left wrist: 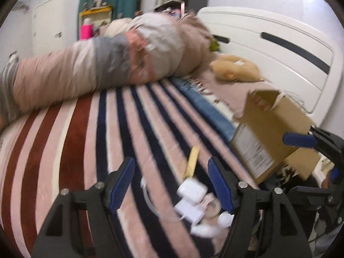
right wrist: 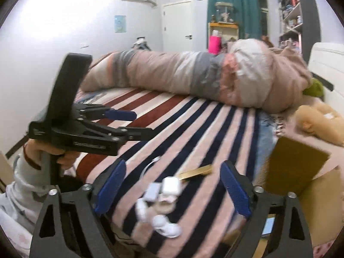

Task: Organize rigid objects
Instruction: 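Grasp the white spray bottle with the left tool while the right tool grasps the white lens case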

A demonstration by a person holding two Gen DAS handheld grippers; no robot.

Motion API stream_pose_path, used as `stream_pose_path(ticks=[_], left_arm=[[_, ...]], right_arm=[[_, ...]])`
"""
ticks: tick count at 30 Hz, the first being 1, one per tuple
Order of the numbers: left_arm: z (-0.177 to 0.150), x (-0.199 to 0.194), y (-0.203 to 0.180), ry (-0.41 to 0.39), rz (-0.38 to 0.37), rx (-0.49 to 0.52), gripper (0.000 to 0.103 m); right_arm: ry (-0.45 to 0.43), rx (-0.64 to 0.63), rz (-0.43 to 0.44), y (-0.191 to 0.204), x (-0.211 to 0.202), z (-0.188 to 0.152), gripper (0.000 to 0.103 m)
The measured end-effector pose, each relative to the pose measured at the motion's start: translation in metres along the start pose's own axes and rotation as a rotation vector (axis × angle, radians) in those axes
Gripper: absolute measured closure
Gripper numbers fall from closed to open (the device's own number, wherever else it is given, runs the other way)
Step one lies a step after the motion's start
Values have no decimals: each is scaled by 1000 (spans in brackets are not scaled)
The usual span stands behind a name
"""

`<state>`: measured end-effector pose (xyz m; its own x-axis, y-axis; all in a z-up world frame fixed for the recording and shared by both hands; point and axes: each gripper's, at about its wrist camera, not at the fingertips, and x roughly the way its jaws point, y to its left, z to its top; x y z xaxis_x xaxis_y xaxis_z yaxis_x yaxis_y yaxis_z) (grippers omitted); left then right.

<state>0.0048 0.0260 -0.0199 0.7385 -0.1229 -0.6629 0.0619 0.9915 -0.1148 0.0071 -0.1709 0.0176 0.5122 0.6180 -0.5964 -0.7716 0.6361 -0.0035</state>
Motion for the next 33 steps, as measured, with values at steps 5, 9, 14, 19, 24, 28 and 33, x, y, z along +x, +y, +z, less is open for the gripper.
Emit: stream_pose_path(ticks=[5, 9, 14, 19, 24, 28, 33], left_arm=[[-48, 17, 12, 54, -15, -60, 35], [-75, 25, 0, 86, -14, -55, 35], [-97, 32, -18, 117, -114, -50, 35], [-107, 37, -29, 138, -183, -62, 36], [-110, 47, -41, 167, -202, -34, 36], [-113, 55, -47, 178, -180, -13, 35], [-113, 60, -47, 168, -148, -17, 37]], right_arm=[[80, 33, 23, 14, 35, -44, 38], [173, 72, 5, 9, 60, -83, 41], [233, 55, -30, 8, 74, -109, 42], [242, 75, -51, -2, 82, -117, 42], [214, 116, -88, -13, 85, -119, 48], [198, 93, -83, -12, 86, -121, 48], [192, 95, -62, -14, 89, -121, 48]])
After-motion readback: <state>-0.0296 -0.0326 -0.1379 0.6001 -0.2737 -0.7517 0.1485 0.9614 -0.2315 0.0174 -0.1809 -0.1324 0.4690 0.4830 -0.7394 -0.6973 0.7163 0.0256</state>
